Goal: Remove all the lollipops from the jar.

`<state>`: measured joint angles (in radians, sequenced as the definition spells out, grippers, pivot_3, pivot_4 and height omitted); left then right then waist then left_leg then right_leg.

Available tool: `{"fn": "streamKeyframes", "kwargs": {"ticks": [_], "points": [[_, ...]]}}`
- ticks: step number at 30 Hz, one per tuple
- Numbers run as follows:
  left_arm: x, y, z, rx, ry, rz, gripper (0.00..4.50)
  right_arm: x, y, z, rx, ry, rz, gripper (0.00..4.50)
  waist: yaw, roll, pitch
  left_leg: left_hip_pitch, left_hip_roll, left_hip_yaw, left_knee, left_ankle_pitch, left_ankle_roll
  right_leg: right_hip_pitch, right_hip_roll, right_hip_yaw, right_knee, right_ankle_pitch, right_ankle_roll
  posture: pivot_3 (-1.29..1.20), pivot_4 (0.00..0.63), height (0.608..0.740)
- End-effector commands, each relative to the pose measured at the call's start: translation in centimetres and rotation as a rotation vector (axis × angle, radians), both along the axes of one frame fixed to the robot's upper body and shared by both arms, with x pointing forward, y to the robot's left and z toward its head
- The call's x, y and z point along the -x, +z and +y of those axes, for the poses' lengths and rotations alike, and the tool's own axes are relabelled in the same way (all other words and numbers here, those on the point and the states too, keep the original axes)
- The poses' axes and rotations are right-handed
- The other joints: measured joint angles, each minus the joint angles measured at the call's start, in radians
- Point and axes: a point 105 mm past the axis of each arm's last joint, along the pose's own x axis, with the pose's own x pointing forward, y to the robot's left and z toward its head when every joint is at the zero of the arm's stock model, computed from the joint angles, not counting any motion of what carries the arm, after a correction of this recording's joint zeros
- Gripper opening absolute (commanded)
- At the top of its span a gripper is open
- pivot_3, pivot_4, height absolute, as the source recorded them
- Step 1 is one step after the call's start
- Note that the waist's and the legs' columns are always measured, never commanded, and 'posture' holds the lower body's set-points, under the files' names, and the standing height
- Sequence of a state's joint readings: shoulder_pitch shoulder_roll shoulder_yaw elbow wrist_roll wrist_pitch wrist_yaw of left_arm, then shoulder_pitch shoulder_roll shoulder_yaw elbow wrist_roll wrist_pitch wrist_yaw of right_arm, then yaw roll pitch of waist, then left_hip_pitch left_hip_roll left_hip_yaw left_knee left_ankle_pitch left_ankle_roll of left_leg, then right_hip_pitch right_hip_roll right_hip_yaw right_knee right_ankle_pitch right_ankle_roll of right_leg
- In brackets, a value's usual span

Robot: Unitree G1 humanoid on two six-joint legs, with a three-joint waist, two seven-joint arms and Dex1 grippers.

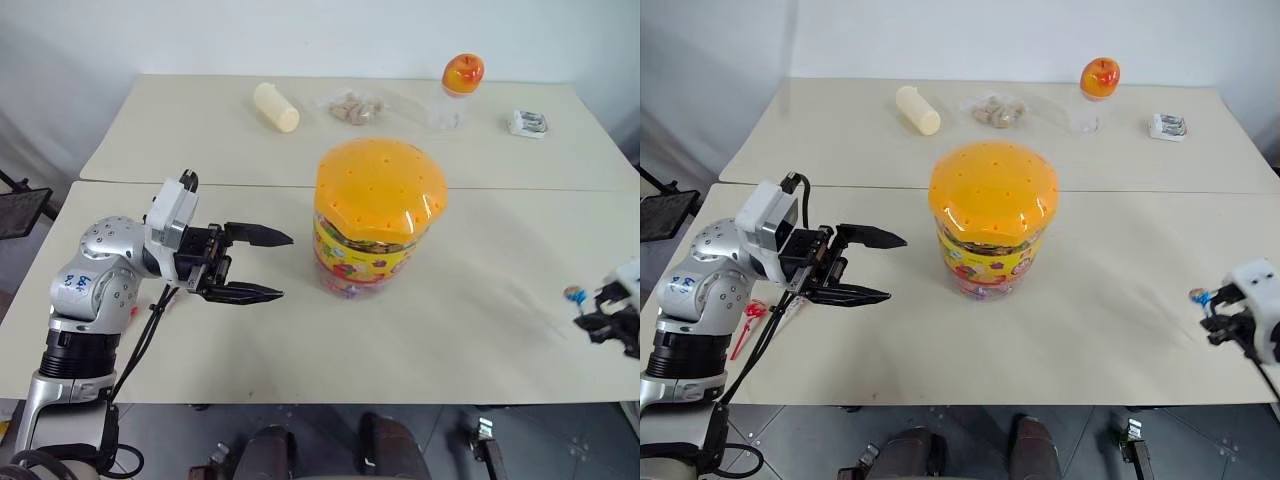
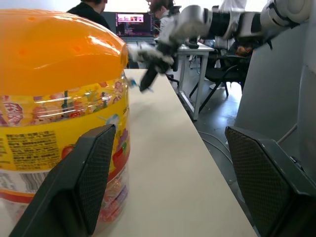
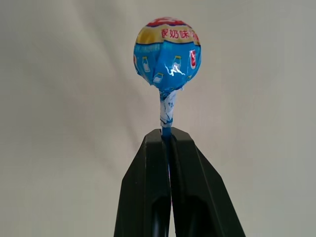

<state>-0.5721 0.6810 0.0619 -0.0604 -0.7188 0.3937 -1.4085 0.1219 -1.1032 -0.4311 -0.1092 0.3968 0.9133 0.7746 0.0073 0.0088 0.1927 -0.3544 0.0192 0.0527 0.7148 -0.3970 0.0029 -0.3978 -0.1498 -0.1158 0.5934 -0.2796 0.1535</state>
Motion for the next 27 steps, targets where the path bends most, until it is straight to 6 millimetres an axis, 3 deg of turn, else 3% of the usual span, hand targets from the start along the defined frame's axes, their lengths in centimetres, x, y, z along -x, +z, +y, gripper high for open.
{"fn": "streamKeyframes", "kwargs": {"ticks": [1, 6, 9, 12, 16, 18, 21, 23, 27], "points": [[0.0, 0.9, 0.3, 0.025, 0.009, -0.031, 3.78, -0.5, 1.8, -0.2, -0.001, 0.004, -0.078, 1.0, 0.003, 0.001, -0.001, 0.0, 0.0, 0.0, 0.0, 0.0, 0.0, 0.0, 0.0, 0.0, 0.0, 0.0, 0.0, 0.0, 0.15, 0.74], [-0.4, 1.0, 1.0, 0.052, 0.08, -0.016, 3.78, -0.6, 3.3, -0.2, -0.003, 0.081, -0.188, 2.52, 0.012, 0.001, -0.001, 0.0, 0.0, 0.0, 0.0, 0.0, 0.0, 0.0, 0.0, 0.0, 0.0, 0.0, 0.0, 0.0, 0.15, 0.74], [-1.2, -0.2, 2.0, 0.027, 0.185, -0.009, 3.78, -0.6, 6.2, 2.2, -0.115, 0.283, -0.397, 3.57, 0.016, 0.001, -0.001, 0.0, 0.0, 0.0, 0.0, 0.0, 0.0, 0.0, 0.0, 0.0, 0.0, 0.0, 0.001, 0.0, 0.15, 0.74], [-2.5, -1.6, 3.6, -0.017, 0.339, -0.02, 3.78, -0.5, 10.4, 5.0, -0.276, 0.467, -0.697, 4.47, 0.015, 0.001, -0.001, 0.001, 0.0, 0.0, 0.0, 0.0, 0.0, 0.0, 0.0, 0.0, 0.0, 0.0, 0.001, 0.0, 0.15, 0.74], [-3.6, -3.4, 5.9, -0.081, 0.535, -0.045, 3.78, -0.6, 11.3, 8.2, -0.305, 0.631, -0.746, 4.47, 0.011, 0.001, -0.001, 0.002, 0.001, 0.0, 0.0, 0.0, 0.0, 0.0, 0.001, 0.0, 0.001, 0.0, 0.001, 0.0, 0.15, 0.74], [-3.2, -4.8, 7.1, -0.133, 0.606, -0.07, 3.78, 0.2, 9.8, 12.0, -0.302, 0.878, -0.63, 4.47, 0.013, 0.001, -0.001, 0.001, 0.001, 0.0, 0.0, 0.0, 0.0, 0.0, 0.001, 0.0, 0.001, 0.0, 0.001, 0.0, 0.15, 0.74], [-2.4, -6.7, 8.4, -0.17, 0.688, -0.054, 3.78, 0.5, 7.7, 14.9, -0.303, 1.087, -0.601, 4.47, 0.022, 0.001, -0.001, 0.001, 0.001, 0.0, 0.0, 0.0, 0.0, 0.0, 0.001, -0.001, 0.0, 0.0, 0.001, 0.0, 0.15, 0.74], [-2.0, -7.2, 8.9, -0.165, 0.74, -0.045, 3.78, 0.5, 6.4, 16.1, -0.285, 1.189, -0.627, 4.47, 0.015, -0.001, -0.002, 0.002, 0.001, -0.001, 0.0, -0.001, 0.001, 0.001, 0.0, -0.001, 0.0, 0.001, 0.001, 0.0, 0.15, 0.74], [-1.7, -6.9, 8.8, -0.151, 0.791, -0.087, 3.78, 0.0, 4.9, 16.3, -0.28, 1.196, -0.651, 4.47, 0.02, -0.001, -0.002, 0.001, 0.001, -0.001, 0.001, -0.001, 0.001, 0.001, 0.0, -0.001, 0.0, 0.001, 0.001, 0.0, 0.15, 0.74]]}}
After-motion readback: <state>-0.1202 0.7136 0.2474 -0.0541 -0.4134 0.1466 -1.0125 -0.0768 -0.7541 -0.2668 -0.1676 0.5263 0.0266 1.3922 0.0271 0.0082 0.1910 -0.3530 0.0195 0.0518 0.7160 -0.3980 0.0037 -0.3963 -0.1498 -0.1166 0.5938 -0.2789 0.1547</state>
